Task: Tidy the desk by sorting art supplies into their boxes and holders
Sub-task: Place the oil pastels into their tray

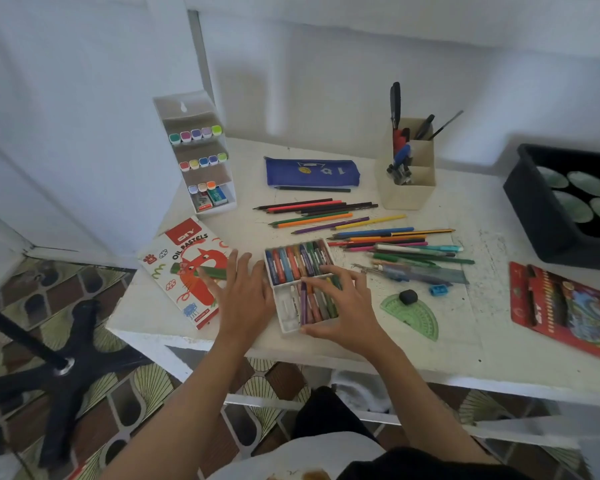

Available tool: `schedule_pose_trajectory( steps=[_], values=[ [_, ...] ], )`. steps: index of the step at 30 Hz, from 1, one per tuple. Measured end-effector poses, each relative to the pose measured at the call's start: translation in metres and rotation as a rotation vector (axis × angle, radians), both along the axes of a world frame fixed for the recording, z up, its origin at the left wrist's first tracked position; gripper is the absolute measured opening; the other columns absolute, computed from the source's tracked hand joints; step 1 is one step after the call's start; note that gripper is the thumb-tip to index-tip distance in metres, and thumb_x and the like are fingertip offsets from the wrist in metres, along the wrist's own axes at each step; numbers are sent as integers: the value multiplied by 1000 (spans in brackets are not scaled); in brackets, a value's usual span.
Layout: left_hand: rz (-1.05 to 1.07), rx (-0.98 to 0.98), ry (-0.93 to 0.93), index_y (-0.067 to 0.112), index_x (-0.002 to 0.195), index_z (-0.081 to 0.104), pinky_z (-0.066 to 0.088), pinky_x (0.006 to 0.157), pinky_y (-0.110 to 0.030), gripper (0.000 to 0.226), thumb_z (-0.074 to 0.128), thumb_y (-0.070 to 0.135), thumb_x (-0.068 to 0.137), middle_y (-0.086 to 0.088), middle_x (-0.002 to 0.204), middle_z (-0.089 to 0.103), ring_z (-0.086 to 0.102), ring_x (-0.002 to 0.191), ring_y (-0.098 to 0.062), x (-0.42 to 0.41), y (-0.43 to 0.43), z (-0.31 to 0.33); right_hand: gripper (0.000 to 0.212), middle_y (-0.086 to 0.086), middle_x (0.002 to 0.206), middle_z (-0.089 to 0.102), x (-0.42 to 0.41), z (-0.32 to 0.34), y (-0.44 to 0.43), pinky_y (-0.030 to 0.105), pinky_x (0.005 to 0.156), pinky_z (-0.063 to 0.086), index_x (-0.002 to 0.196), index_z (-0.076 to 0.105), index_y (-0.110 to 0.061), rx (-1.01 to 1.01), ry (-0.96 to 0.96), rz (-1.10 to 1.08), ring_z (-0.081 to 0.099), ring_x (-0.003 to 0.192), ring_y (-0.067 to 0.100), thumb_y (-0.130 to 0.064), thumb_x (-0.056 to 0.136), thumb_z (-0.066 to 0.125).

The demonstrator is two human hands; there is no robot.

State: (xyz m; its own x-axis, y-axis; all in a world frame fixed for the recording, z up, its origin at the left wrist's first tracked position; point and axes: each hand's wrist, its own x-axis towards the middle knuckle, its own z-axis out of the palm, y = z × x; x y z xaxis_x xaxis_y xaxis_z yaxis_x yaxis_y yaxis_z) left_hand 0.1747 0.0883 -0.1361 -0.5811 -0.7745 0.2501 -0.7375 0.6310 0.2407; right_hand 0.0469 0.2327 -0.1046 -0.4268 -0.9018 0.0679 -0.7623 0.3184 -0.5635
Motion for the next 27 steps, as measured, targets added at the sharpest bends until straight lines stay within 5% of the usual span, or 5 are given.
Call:
schedule_pose_trajectory(
  steps=[15, 20, 27],
  values=[
    [-11, 11, 1, 16, 114, 61, -13, 104, -66, 63, 12, 46, 87, -9, 134, 52, 31, 138, -29, 2, 2, 2, 87, -4, 154, 7, 5, 18, -29, 47, 105, 21, 143, 20, -48, 398, 249, 189, 5, 136, 27, -63, 71, 66],
    [-10, 13, -3, 16, 115, 60, -12, 104, -67, 65, 10, 46, 87, -9, 135, 51, 29, 139, -29, 2, 1, 2, 58, -7, 152, 19, 13, 19, -27, 43, 100, 24, 133, 38, -54, 280, 280, 87, 13, 133, 25, -61, 79, 58],
    [-19, 19, 30, 15, 107, 62, -5, 104, -71, 54, 19, 40, 88, -9, 127, 56, 37, 134, -31, 3, 1, 2, 55, -7, 151, 24, 25, 21, -25, 43, 96, 26, 128, 47, -52, 307, 413, 45, 19, 133, 28, -59, 76, 62]
  ],
)
